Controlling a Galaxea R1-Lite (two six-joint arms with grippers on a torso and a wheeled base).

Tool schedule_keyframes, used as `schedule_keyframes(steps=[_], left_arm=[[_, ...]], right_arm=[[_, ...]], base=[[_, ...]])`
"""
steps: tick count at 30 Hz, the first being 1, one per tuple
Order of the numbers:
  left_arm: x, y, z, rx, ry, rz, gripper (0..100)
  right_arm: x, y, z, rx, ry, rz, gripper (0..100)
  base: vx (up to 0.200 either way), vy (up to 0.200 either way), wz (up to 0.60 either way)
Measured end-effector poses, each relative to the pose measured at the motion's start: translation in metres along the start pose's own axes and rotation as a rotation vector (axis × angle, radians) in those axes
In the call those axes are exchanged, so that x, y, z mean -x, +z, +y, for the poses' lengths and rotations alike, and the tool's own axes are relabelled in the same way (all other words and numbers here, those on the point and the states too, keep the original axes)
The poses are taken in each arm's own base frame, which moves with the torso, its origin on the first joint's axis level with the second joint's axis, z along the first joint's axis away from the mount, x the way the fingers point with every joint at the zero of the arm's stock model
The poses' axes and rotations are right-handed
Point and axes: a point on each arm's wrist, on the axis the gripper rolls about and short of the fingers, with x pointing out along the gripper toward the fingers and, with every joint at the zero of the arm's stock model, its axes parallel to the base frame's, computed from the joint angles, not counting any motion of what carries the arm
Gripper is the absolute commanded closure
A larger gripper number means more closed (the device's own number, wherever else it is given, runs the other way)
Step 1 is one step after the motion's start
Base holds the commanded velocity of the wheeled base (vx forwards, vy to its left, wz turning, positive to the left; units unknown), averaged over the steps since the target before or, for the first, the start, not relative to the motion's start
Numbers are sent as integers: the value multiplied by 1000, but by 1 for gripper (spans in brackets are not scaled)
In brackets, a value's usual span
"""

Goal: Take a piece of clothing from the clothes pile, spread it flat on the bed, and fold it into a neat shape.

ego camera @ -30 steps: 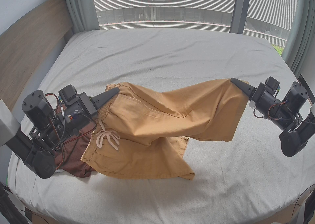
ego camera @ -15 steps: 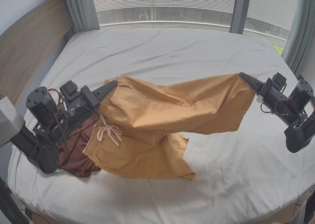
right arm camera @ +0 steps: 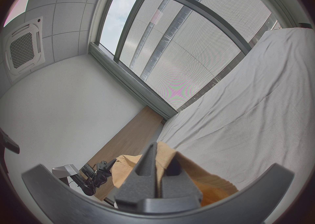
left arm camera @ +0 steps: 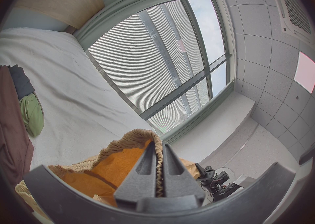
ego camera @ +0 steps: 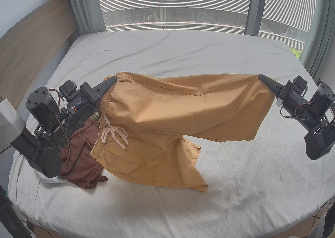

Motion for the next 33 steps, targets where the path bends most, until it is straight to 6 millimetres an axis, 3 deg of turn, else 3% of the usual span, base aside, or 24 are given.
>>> schedule_keyframes(steps=[33], left_arm=[[-4, 18, 2, 32, 17, -102, 100]], right_arm=[[6, 14, -12, 22, -33, -37, 100]], base=[[0, 0, 0]])
